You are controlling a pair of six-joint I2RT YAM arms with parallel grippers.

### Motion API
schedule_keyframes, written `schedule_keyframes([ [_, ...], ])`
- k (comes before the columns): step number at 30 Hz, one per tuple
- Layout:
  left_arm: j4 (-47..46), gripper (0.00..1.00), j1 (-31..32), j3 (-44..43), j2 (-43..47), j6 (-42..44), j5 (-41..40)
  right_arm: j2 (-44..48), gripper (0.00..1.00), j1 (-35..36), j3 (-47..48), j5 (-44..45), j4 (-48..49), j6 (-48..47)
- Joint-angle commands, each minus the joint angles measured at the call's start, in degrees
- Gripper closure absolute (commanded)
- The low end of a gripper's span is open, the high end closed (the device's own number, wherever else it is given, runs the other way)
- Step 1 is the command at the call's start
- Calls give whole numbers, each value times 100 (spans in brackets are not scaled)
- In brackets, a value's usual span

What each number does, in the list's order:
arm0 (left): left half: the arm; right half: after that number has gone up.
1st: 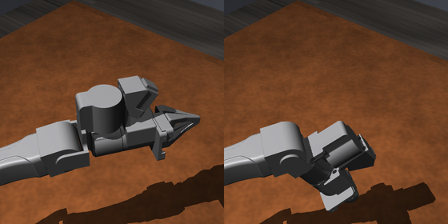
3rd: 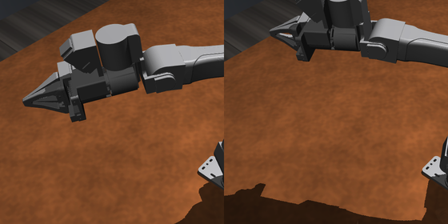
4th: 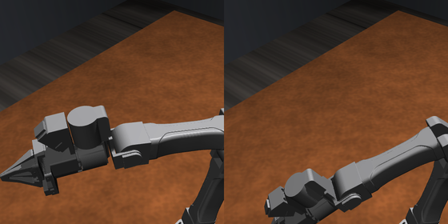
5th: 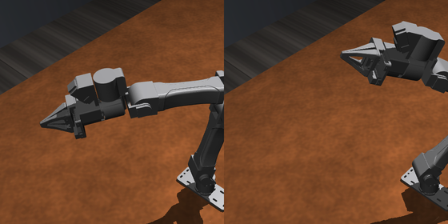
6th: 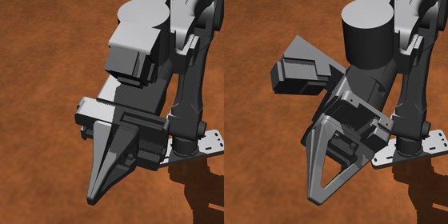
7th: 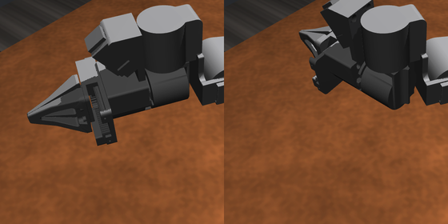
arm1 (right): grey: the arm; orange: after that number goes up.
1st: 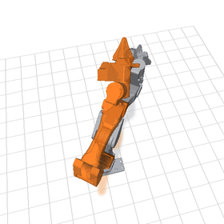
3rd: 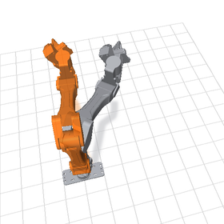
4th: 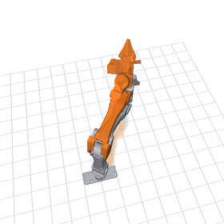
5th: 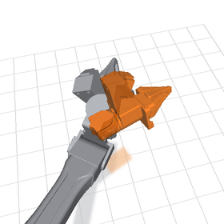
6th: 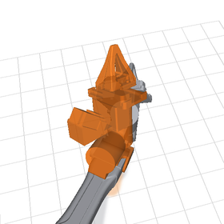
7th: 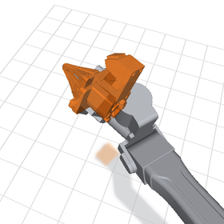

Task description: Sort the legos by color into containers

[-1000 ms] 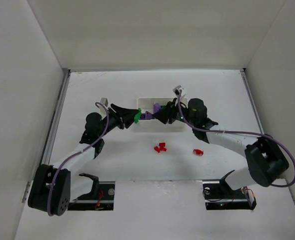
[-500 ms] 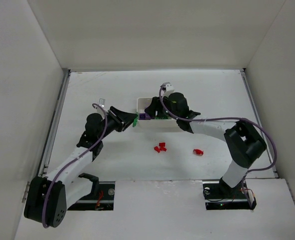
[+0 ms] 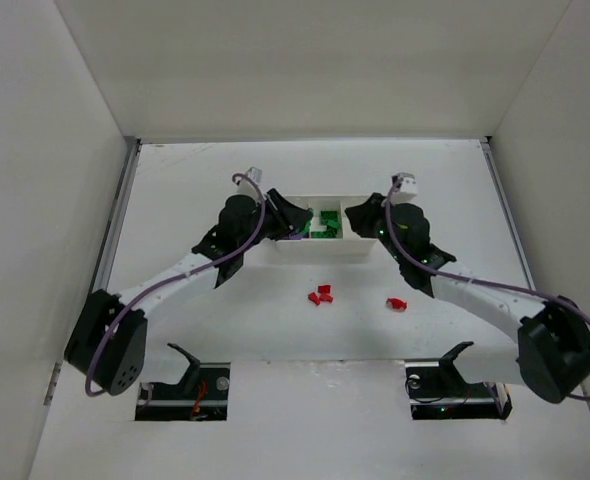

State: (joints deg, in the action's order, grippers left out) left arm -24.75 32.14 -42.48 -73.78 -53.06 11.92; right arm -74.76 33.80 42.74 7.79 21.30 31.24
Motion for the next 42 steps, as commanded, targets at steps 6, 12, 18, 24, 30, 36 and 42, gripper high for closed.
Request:
schedule_keyframes([
  [6,488,82,543,-1613,-1594,1341,-990,1937,62,349,-1539,2154,-1266,1041],
  [12,972,80,657,-2527,-2623,1886,-1411,3089,38,991,-1962,3420,-2857,1717],
  [18,1306,74,815,-3064,-3107,2405,-1991,3503,32,1142,-1858,3800,-4272,2210],
  [24,1254,48,912,-2977,-2924,2643,-2150,3030,18,1106,-1445,3704,-5170,2632],
  [30,999,38,939,-2477,-2116,2757,-2133,2748,13,1106,-1146,3168,-5873,2949],
  [36,735,38,1219,-1204,-641,2625,-2220,2572,16,1098,-1154,2623,-6084,3028],
  [42,1033,42,1764,124,863,2564,-2414,2204,21,931,-1198,2263,-5954,2967],
])
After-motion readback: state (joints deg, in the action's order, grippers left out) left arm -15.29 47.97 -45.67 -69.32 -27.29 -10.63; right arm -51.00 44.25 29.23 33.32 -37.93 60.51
